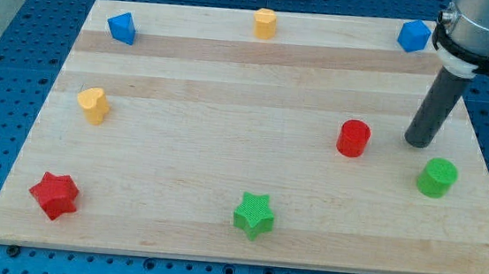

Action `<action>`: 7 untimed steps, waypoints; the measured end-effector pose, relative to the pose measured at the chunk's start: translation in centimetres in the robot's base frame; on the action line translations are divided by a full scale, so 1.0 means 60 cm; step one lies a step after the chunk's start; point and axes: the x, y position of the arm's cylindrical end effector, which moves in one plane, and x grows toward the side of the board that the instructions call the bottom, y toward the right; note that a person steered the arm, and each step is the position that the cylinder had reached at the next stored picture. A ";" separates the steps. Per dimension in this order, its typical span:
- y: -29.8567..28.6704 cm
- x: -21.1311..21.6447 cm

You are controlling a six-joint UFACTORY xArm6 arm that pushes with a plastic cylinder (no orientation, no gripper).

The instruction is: Push green circle to the bottom of the board

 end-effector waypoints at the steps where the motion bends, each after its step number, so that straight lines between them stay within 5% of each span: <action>1: 0.000 0.039; 7: 0.018 0.115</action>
